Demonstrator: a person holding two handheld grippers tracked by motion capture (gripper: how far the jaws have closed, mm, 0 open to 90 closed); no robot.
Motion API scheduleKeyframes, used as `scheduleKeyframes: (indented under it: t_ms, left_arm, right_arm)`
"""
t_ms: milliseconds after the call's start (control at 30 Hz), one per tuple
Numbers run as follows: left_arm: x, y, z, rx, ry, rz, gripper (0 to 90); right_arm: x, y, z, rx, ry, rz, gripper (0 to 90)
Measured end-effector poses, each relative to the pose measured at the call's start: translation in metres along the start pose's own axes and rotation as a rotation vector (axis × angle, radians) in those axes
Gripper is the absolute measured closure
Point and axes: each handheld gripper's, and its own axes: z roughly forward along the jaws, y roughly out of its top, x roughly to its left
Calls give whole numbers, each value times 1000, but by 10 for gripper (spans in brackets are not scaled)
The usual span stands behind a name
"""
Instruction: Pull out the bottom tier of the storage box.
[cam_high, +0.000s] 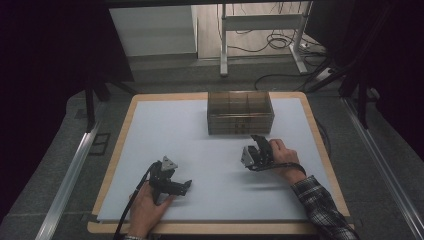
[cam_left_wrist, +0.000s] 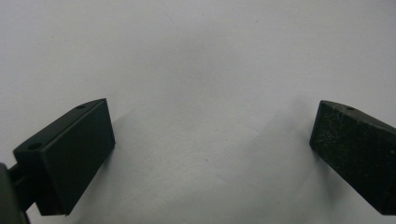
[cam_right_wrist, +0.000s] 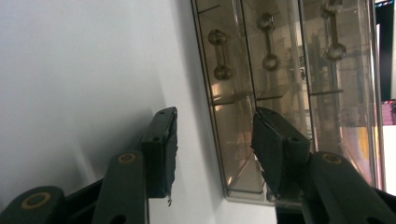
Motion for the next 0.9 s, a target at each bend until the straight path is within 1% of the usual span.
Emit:
scheduleKeyframes:
  t_ms: [67,100,167,233,267,300,333,367,400,467,500,533,567,667,700,767,800,833,900]
  left_arm:
    - [0,0,0,0,0,0,0]
    - [0,0,0,0,0,0,0]
    - [0,0,0,0,0,0,0]
    - [0,0,0,0,0,0,0]
    - [0,0,0,0,0,0,0]
    - [0,0,0,0,0,0,0]
    - [0,0,0,0,0,0,0]
    - [0,0,0,0,0,0,0]
    - [0,0,0,0,0,0,0]
    - [0,0,0,0,0,0,0]
    - [0,0,0,0,0,0,0]
    - [0,0,0,0,0,0,0]
    - [0,0,0,0,0,0,0]
    - [0,0,0,-1,0,0,0]
    - [0,0,0,-1,0,0,0]
    - [0,0,0,0,0,0,0]
    - [0,0,0,0,0,0,0]
    - [0,0,0,0,0,0,0]
    - [0,0,0,-1,0,0,0]
  right_arm:
    - [1,2,3,3,-10,-16,521]
    - [1,4,6,14,-21,-42,528]
    - [2,5,7,13,-22,-38,540]
    - [3,8,12,24,-35,-77,560]
    - [3,8,12,24,-35,-77,560]
    - [4,10,16,25,-38,-96,573]
    - [4,10,16,25,-38,-96,573]
    - [5,12,19,31,-47,-114,586]
    - [5,12,19,31,-47,-114,586]
    - [6,14,23,27,-49,-129,599]
    - [6,17,25,39,-64,-145,614]
    - [6,17,25,39,-64,-145,614]
    - [6,20,30,46,-72,-157,634]
    - [6,21,32,52,-72,-162,651]
    - [7,22,34,50,-83,-169,662]
    - [8,24,39,60,-86,-186,685]
    - [8,24,39,60,-86,-186,685]
    - [8,25,42,62,-106,-193,694]
    - [8,26,43,61,-97,-190,700]
